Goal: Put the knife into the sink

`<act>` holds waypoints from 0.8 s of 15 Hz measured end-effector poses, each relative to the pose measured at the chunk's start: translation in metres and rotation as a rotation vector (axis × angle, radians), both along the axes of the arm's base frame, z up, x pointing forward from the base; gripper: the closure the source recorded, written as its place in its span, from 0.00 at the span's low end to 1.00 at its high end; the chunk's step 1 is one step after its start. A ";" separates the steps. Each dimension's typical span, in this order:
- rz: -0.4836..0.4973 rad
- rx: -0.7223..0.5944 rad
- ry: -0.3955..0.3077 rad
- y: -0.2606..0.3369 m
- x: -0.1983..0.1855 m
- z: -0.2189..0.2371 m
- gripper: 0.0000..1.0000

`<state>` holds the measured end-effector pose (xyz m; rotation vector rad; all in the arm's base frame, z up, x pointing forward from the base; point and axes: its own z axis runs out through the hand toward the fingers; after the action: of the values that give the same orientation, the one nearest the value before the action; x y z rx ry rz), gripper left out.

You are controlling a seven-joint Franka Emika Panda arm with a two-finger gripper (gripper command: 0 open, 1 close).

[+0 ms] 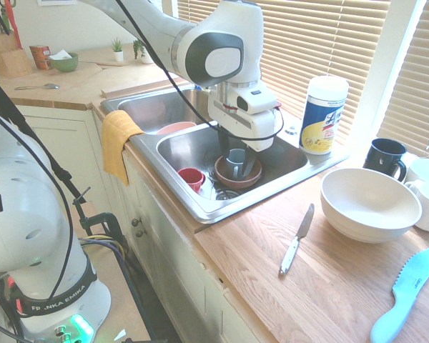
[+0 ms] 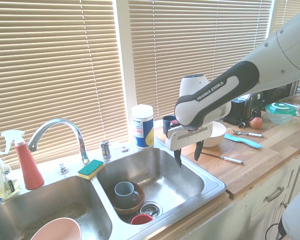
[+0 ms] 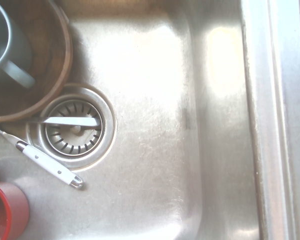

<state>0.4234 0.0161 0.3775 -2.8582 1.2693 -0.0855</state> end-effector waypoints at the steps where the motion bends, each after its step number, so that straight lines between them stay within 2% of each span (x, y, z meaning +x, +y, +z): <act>1: 0.000 0.000 0.001 0.000 0.000 -0.001 0.00; 3: 0.026 -0.008 0.001 0.000 0.001 0.000 0.00; 6: 0.139 -0.009 0.005 -0.016 0.002 0.014 0.00; 10: 0.348 -0.025 0.037 -0.076 -0.014 0.032 0.00; 12: 0.388 -0.046 0.051 -0.116 -0.025 0.036 0.00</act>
<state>0.3981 -0.0995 0.4139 -3.1015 0.7043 -0.0367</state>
